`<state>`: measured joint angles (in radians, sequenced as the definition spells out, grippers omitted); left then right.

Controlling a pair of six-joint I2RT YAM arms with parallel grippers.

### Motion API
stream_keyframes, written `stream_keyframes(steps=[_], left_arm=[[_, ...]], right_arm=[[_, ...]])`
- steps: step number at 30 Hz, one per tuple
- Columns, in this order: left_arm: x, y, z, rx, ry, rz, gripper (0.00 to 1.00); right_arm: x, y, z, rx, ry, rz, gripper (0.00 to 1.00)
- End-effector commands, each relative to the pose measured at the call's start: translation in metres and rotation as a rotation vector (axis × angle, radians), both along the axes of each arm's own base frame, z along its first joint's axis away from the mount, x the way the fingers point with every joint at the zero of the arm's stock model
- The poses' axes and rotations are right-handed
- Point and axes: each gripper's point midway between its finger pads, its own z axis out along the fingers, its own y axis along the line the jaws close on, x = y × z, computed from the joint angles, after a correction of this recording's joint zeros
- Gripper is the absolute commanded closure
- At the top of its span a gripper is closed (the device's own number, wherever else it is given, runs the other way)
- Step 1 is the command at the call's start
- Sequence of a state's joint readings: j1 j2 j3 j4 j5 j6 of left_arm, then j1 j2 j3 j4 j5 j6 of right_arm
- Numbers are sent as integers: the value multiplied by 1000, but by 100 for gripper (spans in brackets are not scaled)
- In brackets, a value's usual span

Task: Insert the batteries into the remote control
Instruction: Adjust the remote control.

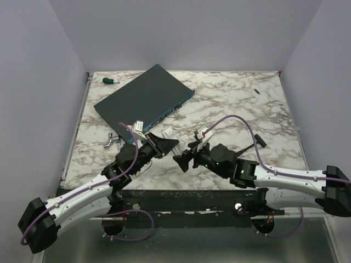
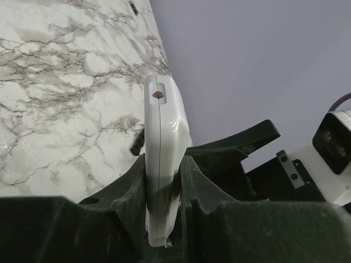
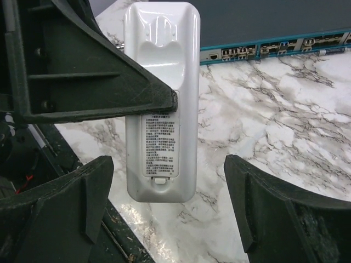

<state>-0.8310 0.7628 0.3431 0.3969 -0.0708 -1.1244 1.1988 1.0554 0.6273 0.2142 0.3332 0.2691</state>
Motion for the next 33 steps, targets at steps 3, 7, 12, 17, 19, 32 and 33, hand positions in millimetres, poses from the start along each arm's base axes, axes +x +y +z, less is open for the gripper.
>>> stream_keyframes(steps=[3,7,12,17,19,32,33], left_arm=[[1,0,13,-60,-13,4,100],[2,1,16,-68,-12,10,100],[1,1,12,-71,4,11,100],[1,1,7,-90,21,8,100],[-1,0,7,-92,24,-1,100],[-1,17,11,-101,13,48,10],[-1,20,12,-99,9,57,9]], right_arm=[[11,15,6,34,-3,-51,14],[14,18,-1,25,3,-63,19],[17,20,-4,28,2,-74,31],[16,24,-4,42,7,-63,50],[14,26,-3,50,9,-51,59],[-11,24,10,45,66,71,99],[-14,24,7,32,73,87,99]])
